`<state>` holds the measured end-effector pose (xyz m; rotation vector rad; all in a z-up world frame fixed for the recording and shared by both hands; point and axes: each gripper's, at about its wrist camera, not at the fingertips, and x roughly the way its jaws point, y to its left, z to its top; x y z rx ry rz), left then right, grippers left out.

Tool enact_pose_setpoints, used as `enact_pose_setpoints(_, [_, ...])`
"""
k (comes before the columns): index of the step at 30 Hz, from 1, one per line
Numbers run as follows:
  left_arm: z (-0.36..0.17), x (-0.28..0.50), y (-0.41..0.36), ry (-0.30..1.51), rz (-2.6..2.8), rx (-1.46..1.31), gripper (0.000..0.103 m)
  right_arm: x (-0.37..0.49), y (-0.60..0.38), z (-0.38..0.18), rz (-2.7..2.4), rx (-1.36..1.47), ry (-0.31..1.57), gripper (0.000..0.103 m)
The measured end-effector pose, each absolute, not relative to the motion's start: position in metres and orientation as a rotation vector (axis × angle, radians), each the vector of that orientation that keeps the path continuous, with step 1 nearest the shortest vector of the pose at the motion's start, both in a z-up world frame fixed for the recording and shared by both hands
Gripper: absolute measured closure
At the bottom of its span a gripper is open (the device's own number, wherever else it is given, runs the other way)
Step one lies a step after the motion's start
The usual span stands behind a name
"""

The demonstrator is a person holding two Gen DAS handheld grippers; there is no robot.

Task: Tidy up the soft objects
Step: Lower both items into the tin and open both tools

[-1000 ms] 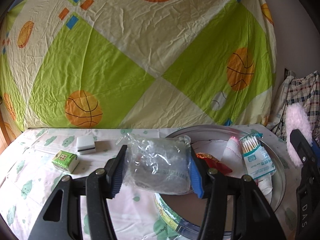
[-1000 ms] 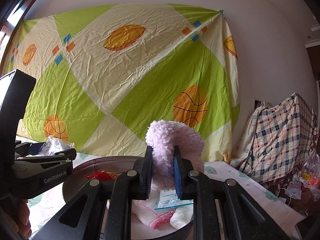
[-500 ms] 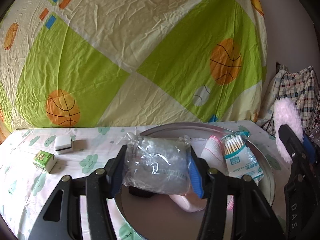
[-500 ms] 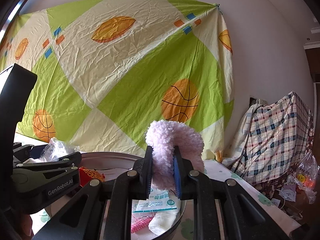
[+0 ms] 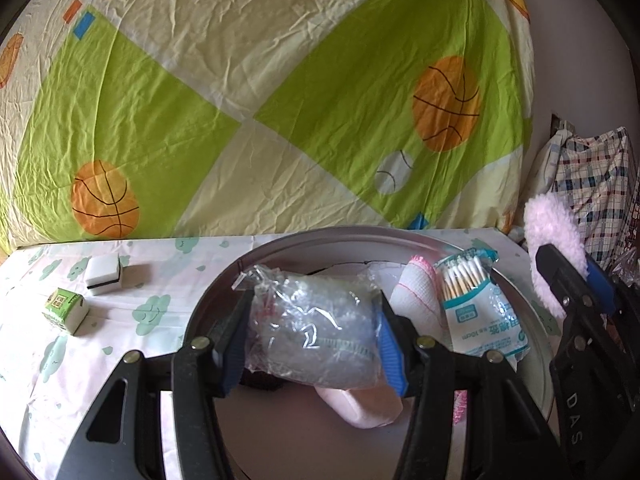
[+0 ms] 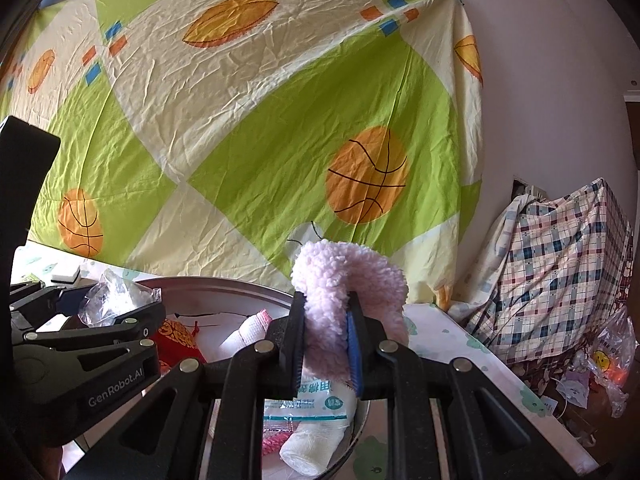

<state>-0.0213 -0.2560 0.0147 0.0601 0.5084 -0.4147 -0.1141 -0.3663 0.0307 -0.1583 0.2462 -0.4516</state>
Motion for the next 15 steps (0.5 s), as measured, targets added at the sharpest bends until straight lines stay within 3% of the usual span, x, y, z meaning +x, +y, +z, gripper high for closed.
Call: enact_pose_setpoints(15, [0.013, -0.014, -0.263, 0.565, -0.427, 0.117, 0.048, -0.095, -0.369, 0.021, -0.368, -0.156, 0.35, 0.083])
